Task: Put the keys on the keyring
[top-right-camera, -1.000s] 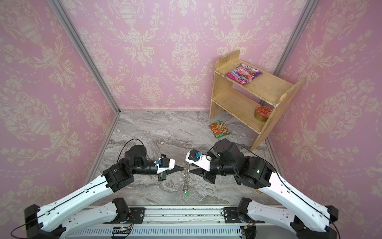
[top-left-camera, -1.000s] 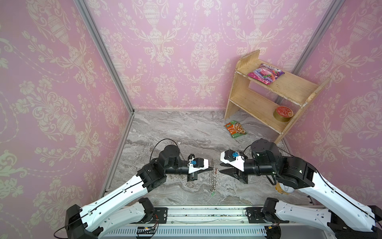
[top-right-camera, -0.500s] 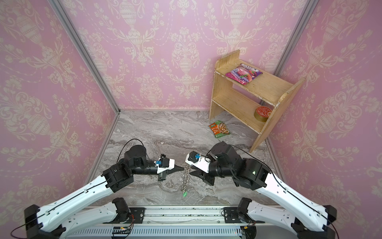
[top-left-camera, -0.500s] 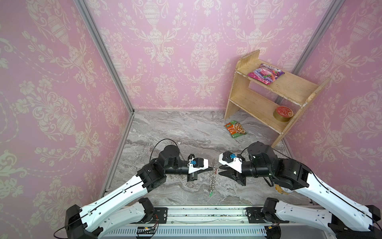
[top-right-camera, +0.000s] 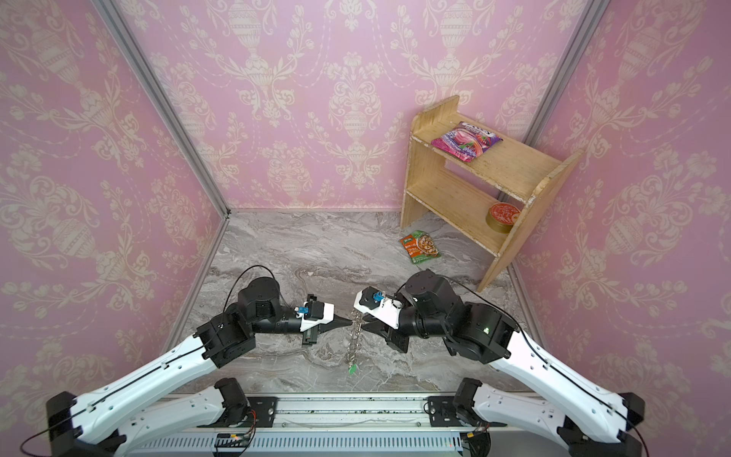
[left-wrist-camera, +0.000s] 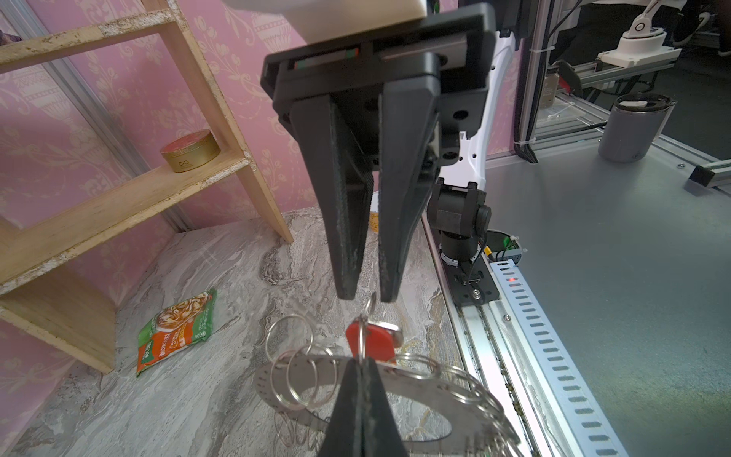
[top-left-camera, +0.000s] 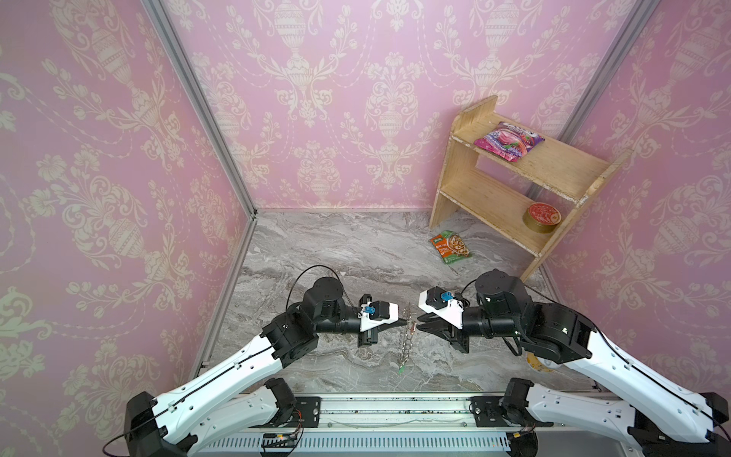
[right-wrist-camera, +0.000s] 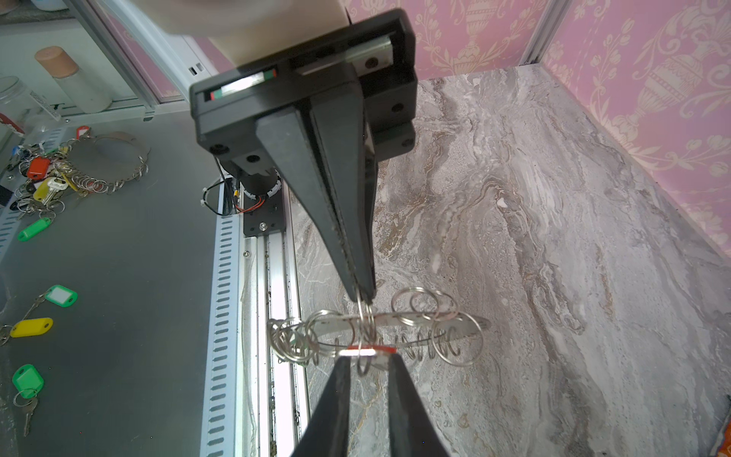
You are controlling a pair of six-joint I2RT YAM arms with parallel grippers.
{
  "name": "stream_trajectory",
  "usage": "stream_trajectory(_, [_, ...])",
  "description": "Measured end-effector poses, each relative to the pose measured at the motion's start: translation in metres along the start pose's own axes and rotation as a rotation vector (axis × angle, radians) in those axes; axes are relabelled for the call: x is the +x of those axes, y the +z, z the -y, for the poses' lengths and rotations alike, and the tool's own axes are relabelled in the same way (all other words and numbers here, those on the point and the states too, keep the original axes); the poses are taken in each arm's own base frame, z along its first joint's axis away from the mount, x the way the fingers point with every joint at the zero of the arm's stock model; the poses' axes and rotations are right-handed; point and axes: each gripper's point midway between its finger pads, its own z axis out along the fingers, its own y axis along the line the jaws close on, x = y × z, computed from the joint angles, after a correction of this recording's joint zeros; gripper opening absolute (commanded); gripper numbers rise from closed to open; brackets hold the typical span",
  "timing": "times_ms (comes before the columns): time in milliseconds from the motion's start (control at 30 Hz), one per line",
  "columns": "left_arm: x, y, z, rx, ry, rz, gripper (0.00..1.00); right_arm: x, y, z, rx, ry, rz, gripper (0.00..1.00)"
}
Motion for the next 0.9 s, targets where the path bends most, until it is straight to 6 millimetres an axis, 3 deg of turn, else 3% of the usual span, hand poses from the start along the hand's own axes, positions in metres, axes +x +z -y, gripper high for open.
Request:
stream_trajectory(367, [-0.0008,-0.0011,0.0006,-0.001,0.002,0.003,0.00,-0.0003,0.0004,-0.0003,-0.003,0.000,0.002,0.19])
stream_trajectory(900, [0.0001,-0.0017,0.0015,-0.001,-0.001,0.003,0.00,-0.0013,0.0029,-0.0007,-0.010,0.001,0.004,0.12])
